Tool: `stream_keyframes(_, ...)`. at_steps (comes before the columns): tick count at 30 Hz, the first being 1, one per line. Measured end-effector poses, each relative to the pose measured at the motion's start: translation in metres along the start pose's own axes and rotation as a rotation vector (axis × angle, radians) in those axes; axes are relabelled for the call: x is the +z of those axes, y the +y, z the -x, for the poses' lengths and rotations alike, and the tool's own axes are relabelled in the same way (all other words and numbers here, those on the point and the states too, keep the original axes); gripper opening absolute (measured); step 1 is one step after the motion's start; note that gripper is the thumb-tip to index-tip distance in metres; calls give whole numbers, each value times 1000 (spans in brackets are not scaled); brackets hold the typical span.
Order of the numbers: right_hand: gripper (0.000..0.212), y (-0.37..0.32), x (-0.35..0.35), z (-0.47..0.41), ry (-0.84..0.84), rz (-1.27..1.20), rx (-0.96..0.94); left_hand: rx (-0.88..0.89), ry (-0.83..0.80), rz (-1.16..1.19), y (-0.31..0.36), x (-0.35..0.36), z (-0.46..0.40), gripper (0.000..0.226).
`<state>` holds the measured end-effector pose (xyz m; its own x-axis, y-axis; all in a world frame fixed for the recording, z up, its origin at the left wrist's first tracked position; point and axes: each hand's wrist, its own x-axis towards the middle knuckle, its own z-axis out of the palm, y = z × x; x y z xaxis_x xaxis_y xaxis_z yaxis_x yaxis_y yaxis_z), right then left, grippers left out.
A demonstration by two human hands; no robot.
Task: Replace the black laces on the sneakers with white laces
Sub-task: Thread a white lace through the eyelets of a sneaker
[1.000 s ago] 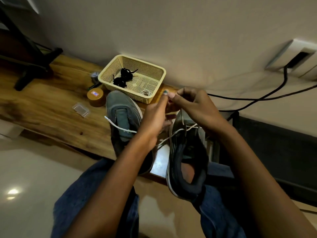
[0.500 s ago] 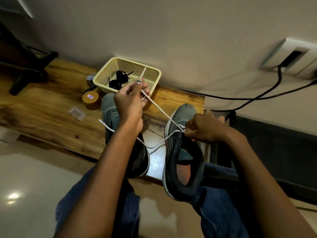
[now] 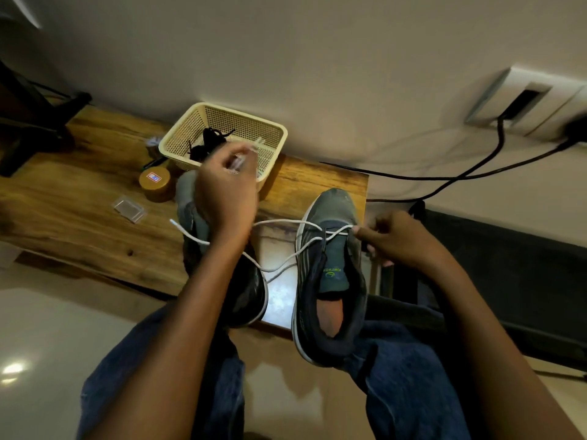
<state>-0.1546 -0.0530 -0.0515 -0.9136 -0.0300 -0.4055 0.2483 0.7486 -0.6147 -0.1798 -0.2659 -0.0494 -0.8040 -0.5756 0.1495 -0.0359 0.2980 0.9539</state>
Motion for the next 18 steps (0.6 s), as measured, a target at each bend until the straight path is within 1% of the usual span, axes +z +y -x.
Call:
stream_keyframes(1,40,2,4,4,-42,-50,26,5,-126,-108,0,5,8,4)
stream_keyframes(3,40,5,12,9,-110,-60,55,36,-365,-274,-2,14,25,7)
stream_keyframes(5,33,7,17,10,-118,-79,77,40,-589,-336,-6,23,40,7)
stream_keyframes(6,30,8,17,9,-105,-119,97,33,-671,-348,-8,28,47,6)
stream_keyframes(7,27,9,16,8,-91,-162,120,31,-719,-369,-11,31,53,6)
stream_keyframes(9,20,11,15,8,-74,-236,165,41,-729,-458,-15,38,63,5)
stream_keyframes(12,23,15,11,9,-85,-370,186,92,-659,-580,-16,46,73,7)
stream_keyframes(15,22,17,9,9,-123,-422,194,118,-620,-618,-17,51,76,8)
stream_keyframes(18,23,21,9,7,-156,-475,213,152,-618,-648,-17,54,79,8)
